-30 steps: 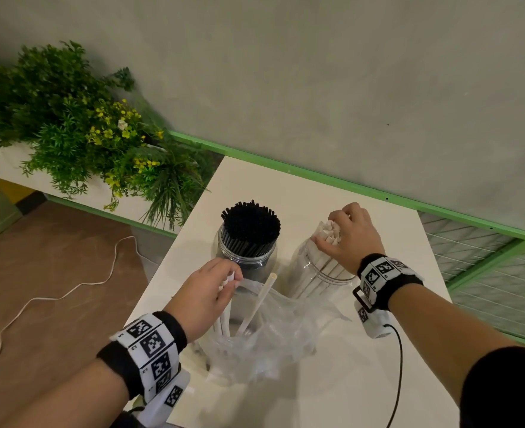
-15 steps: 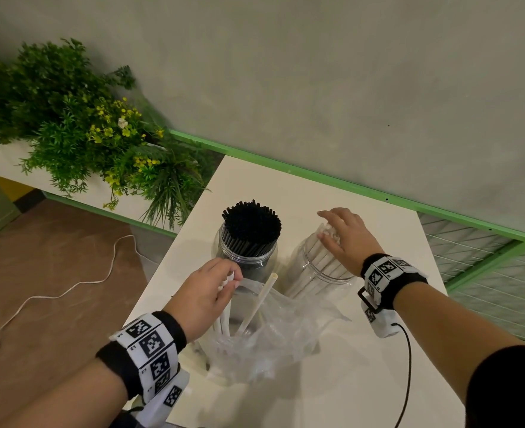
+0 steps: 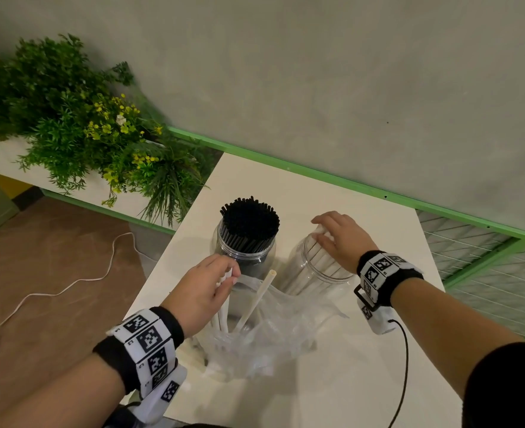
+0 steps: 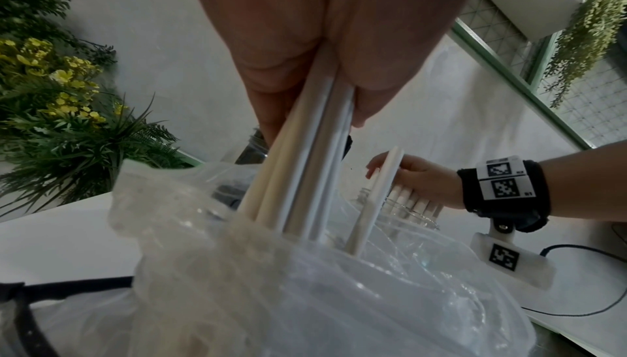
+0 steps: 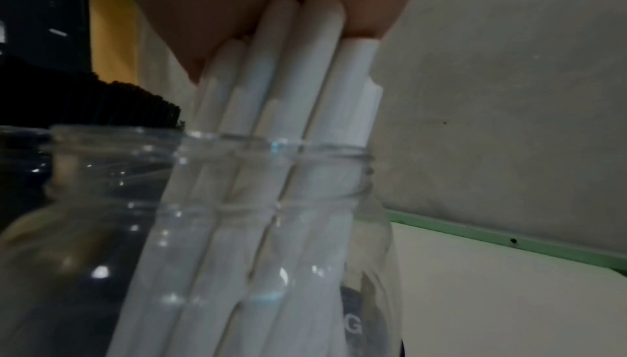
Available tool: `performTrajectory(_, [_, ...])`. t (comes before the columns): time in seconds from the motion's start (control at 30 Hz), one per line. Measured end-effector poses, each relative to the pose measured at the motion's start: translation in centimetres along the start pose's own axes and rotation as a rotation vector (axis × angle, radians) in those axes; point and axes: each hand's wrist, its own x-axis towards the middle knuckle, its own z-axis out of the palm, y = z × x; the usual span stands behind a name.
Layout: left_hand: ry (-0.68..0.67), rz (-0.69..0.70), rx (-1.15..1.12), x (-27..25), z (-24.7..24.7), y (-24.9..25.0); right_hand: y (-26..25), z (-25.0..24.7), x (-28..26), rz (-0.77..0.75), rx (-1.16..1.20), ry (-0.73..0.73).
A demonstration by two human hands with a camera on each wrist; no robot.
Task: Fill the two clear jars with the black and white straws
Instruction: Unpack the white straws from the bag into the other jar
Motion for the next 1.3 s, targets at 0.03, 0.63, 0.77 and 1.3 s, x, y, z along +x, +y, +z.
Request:
performTrajectory(0.03, [-0.003,0.002,0.001,0.0,0.1,0.0,-0.1,0.1,0.1,-0.006,-0.072,-0.04])
performTrajectory(0.63, [-0.001,0.027,0.0,0.2,0.5,-0.4,-10.5,-3.3,-5.3,0.061,0.214,-0.188])
performTrajectory(0.77, [0.023,-0.023,-0.085,0.2,0.6,-0.2,-12.5,1.3,-6.9,0.237,0.599,-0.207])
performTrajectory(1.3, [-0.168,-0.218,-0.306,-2.2,-0.4,-1.6,-17.4,7.1,-7.0,0.235,1.055,-0.135])
